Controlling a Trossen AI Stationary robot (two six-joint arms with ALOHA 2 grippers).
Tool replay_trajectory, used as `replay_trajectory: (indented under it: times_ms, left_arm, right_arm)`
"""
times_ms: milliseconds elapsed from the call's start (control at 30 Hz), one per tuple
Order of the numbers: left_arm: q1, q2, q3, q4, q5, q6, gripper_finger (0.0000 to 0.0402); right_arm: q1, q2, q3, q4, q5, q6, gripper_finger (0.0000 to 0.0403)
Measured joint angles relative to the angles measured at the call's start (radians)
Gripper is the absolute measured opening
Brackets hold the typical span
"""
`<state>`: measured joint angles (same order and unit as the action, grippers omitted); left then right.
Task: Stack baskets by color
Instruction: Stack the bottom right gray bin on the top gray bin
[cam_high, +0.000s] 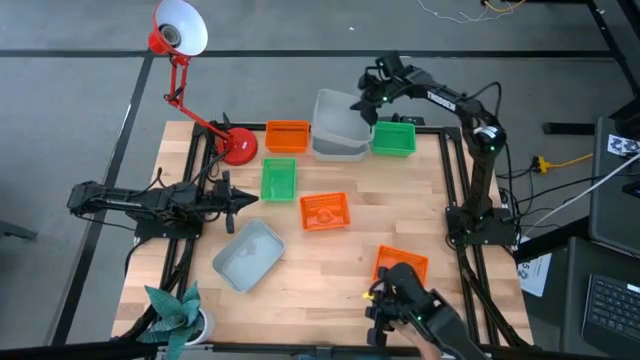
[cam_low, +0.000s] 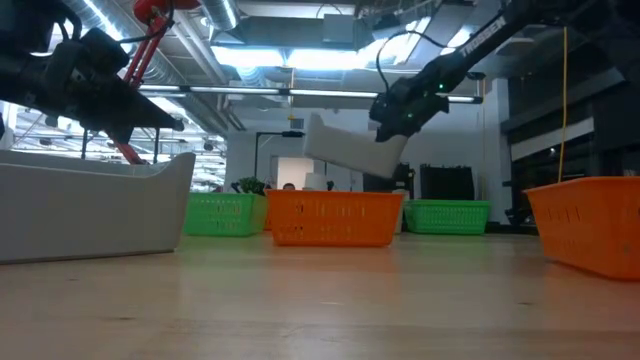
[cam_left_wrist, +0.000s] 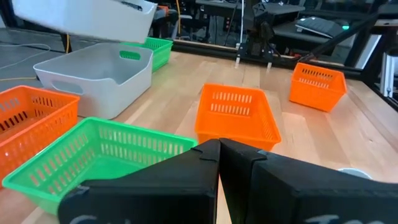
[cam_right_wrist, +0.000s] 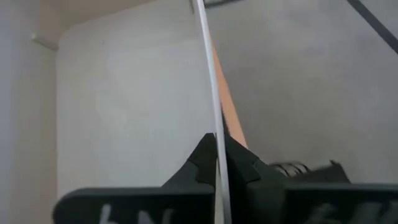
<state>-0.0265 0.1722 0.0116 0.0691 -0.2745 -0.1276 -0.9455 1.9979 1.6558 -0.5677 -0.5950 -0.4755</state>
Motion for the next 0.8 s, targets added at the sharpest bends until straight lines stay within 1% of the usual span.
replay_trajectory:
  times_ms: [67, 167, 400, 800]
  left_arm:
    - [0.0, 0.0, 0.0, -0.014, 0.0, 0.0, 0.0]
    - [0.0, 0.0, 0.0, -0.016, 0.0, 0.0, 0.0]
    - [0.0, 0.0, 0.0, -0.016, 0.003, 0.0, 0.0]
    - [0.0, 0.0, 0.0, -0.016, 0.003, 0.0, 0.0]
  right_arm:
    - [0.001, 0.003, 0.0, -0.02, 0.022, -0.002, 0.0004]
    - [0.0, 0.003, 0.0, -0.043, 0.024, -0.026, 0.0002]
    - [0.006, 0.003, 0.0, -0.07, 0.026, -0.026, 0.0007]
    - [0.015, 0.003, 0.0, -0.084, 0.036, -0.027, 0.0076]
